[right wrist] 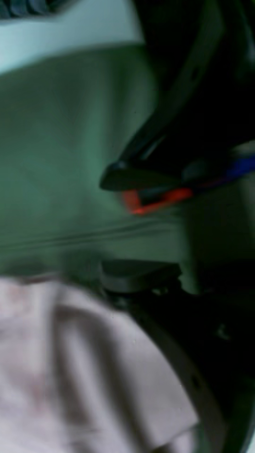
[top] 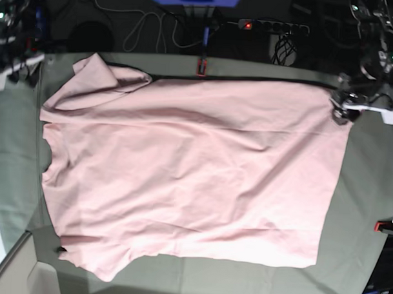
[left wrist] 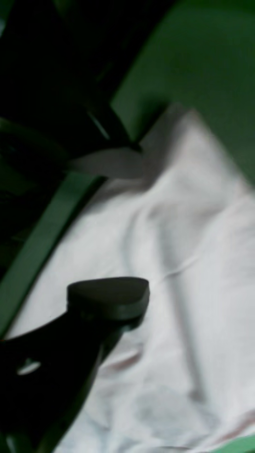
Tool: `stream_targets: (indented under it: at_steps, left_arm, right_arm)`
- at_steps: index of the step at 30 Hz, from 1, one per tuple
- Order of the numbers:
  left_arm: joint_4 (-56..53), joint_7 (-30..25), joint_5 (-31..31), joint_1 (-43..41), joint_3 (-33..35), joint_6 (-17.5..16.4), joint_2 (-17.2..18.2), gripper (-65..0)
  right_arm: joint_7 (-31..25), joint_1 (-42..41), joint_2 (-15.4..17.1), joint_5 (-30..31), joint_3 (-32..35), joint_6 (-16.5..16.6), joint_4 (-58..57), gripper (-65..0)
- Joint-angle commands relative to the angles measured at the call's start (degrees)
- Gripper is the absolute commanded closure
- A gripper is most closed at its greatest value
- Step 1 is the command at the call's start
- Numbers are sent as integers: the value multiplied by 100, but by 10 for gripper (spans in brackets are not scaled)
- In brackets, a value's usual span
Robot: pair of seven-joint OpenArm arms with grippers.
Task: Layout the t-shirt on the table in an organized manner, then fold the t-shirt properly
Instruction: 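Grasp the shirt corners with both grippers and pull them apart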
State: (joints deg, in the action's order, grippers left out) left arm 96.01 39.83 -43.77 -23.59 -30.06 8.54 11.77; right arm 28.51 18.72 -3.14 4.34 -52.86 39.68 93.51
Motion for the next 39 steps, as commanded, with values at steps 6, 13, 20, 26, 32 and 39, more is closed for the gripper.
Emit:
stream_targets:
  at_steps: [6,13,20,26,32,39]
  left_arm:
    - [-629,-32,-14,201,-383,21,120,-423]
    - [-1341,-67,-6,579,-418,12,120,-423]
    - [-1957,-76,-6,896,-409,12,120,-423]
    - [-2089,-76,-6,957,-409,12,120,-421]
    - [-2089,-76,-6,957,-400,12,120,-421]
    - [-2089,-76,-6,957,-400,12,120,-422]
  right_arm:
    - [-130,480,-271,89,359,32,103,-315]
    - [-130,647,-324,89,745,32,95,-315]
    - [-122,910,-333,98,1414,32,95,-315]
    - [-122,963,-333,98,1677,32,95,-315]
    - [-122,972,-333,98,1792,32,121,-315]
    - [-122,946,-306,98,1730,32,156,-367]
